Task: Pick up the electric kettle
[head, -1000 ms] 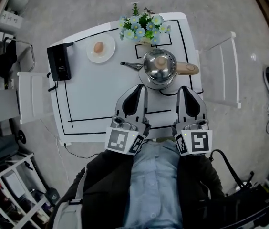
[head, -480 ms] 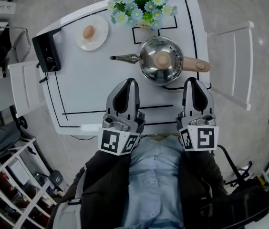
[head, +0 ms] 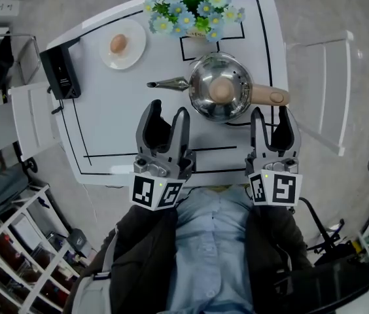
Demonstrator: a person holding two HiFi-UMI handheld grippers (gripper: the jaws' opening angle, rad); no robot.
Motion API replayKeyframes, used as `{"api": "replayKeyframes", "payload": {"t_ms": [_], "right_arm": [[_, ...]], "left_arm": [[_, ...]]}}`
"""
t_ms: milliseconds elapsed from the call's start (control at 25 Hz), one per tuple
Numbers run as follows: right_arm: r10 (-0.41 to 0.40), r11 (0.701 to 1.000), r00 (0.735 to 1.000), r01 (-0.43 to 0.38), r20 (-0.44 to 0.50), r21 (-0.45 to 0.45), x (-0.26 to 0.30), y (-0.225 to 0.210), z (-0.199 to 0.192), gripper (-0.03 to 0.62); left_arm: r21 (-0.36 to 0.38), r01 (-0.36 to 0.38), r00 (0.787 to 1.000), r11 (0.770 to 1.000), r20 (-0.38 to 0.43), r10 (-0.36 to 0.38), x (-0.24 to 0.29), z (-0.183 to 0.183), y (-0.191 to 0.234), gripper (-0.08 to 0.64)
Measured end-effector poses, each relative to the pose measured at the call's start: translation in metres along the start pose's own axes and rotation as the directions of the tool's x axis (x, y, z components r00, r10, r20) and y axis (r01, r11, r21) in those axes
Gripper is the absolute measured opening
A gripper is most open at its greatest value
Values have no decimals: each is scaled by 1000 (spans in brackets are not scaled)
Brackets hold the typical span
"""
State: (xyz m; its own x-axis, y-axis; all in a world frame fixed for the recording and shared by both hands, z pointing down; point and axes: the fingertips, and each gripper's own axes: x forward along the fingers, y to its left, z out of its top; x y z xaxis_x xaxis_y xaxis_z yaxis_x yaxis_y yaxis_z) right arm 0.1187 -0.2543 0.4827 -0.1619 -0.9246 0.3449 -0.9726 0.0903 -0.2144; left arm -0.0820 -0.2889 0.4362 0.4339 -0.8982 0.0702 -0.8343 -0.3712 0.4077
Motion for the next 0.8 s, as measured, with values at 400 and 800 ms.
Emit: {"api": "replayKeyframes", "payload": {"t_ms": [400, 800], "right_arm": [[-32, 999, 999, 32, 20, -9, 11, -15, 9, 232], [-35, 999, 999, 36, 28, -27, 31, -23, 18, 232]], "left_arm": [[-33, -21, 999, 999, 30, 22, 13, 8, 9, 224], [-12, -37, 998, 999, 53, 37, 35, 17, 19, 224]]}}
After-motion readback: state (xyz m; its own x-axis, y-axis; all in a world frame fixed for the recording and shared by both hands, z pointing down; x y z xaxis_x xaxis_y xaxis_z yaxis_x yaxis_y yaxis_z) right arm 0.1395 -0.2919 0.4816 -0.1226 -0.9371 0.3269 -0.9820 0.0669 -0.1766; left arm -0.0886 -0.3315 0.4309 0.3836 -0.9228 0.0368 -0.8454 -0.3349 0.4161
